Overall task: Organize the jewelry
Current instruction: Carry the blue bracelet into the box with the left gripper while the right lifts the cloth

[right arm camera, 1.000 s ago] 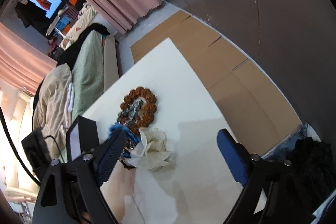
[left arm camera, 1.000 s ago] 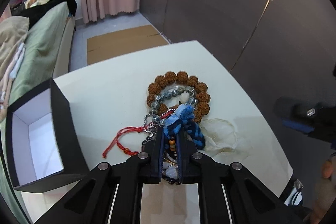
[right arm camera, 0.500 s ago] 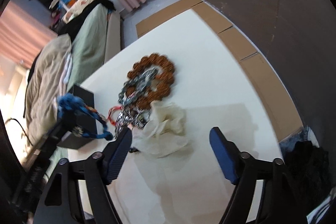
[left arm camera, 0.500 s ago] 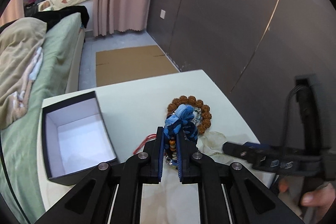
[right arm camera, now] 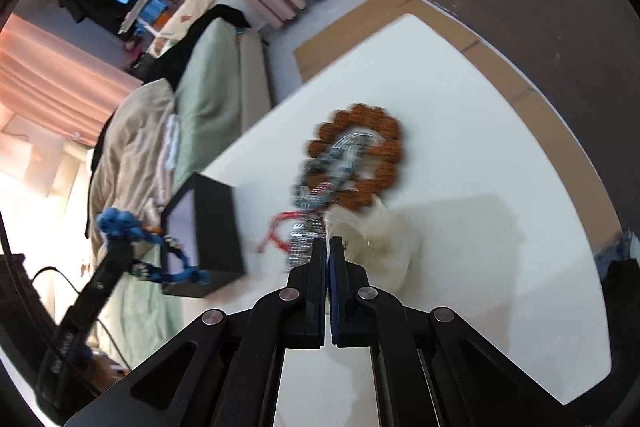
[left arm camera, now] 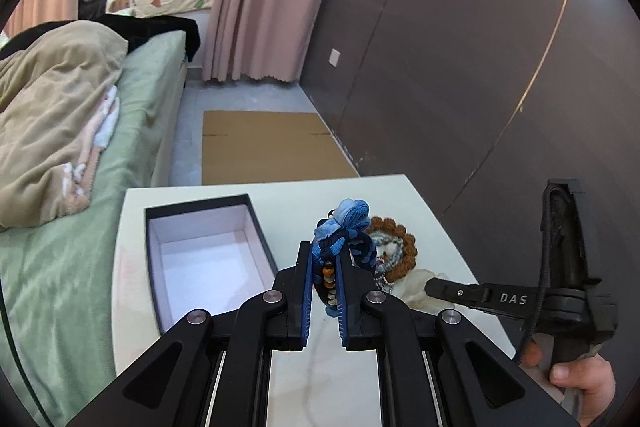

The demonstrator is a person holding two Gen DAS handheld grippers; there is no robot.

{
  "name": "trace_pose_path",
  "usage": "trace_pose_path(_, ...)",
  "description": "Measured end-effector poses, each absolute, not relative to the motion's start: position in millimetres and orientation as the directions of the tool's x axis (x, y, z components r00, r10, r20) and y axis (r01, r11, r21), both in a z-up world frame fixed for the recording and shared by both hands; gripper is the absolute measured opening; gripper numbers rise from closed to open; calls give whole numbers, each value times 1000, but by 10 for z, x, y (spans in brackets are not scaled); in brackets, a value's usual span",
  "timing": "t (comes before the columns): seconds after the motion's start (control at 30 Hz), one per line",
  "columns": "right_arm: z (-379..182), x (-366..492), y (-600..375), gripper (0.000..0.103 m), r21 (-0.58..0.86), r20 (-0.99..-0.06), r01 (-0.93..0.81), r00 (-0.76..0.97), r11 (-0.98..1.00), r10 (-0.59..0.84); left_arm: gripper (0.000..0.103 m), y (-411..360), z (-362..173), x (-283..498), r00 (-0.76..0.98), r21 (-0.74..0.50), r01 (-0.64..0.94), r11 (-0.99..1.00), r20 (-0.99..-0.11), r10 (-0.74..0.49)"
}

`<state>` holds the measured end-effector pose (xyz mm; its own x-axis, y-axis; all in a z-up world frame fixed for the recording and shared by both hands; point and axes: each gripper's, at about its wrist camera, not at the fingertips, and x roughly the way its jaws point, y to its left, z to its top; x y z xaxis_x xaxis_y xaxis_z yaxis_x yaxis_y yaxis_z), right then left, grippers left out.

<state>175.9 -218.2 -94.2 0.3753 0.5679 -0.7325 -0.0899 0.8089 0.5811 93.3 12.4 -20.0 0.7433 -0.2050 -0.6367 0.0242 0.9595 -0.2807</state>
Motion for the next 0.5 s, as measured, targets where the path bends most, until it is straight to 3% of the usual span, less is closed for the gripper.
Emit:
trace_pose_path(0.33,-287,1857,-1618,3,549,-684,-237,423,801,594,10,630,-87,816,782,-314,-63,947,-605,-149)
trace_pose_path(0.5,-175,1874,-1425,3,610,-573,-338,436,717,694,11,869,-98,808,788,-324,-124,938,-607,-105)
